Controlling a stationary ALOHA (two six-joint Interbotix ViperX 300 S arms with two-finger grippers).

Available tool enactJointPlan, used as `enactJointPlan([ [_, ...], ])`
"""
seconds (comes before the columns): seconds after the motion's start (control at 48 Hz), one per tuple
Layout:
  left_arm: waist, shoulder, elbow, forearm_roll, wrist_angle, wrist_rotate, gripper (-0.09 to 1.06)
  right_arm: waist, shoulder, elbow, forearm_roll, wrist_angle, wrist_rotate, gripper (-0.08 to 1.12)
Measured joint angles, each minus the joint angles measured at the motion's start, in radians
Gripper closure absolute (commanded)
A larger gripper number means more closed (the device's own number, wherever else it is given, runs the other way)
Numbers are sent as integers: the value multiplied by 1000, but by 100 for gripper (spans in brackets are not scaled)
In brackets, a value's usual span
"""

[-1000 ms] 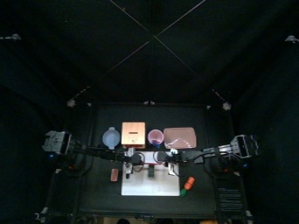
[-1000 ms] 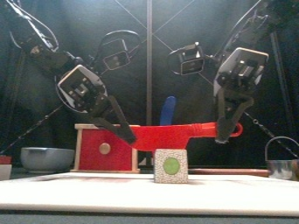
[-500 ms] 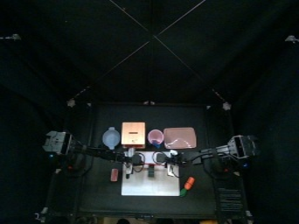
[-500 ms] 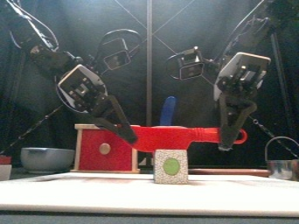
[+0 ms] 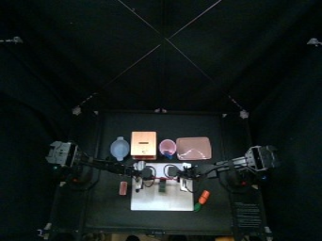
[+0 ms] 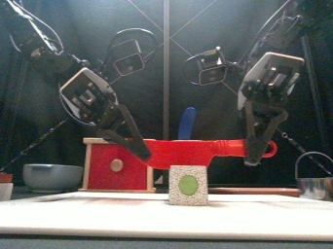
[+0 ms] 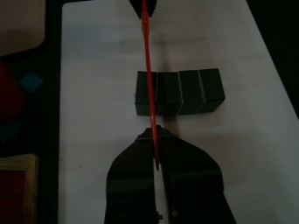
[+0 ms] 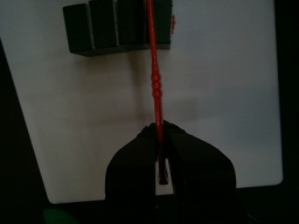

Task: Cut the sushi into 4 pieces with the knife
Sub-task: Cut the sushi into 4 pieces

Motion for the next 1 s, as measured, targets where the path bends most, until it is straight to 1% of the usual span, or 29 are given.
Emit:
enactJointPlan([
  [0.167,-11,0,0,0,0,-2,69,8,2,-8,3,2,0,85],
  [0.688,-15,8,0,0,0,0,69,20,18,-12,15,2,0,85],
  [0.75,-18,18,0,0,0,-2,69,20,25,-12,14,2,0,85],
  [0.833,-9,44,-2,-2,0,0,69,17,52,-9,5,-6,-2,85],
  [0.917,-6,55,-5,0,0,0,69,14,61,-8,5,-12,0,85],
  [1.0,-6,84,-8,0,-6,-2,69,14,77,-3,2,-21,0,85],
])
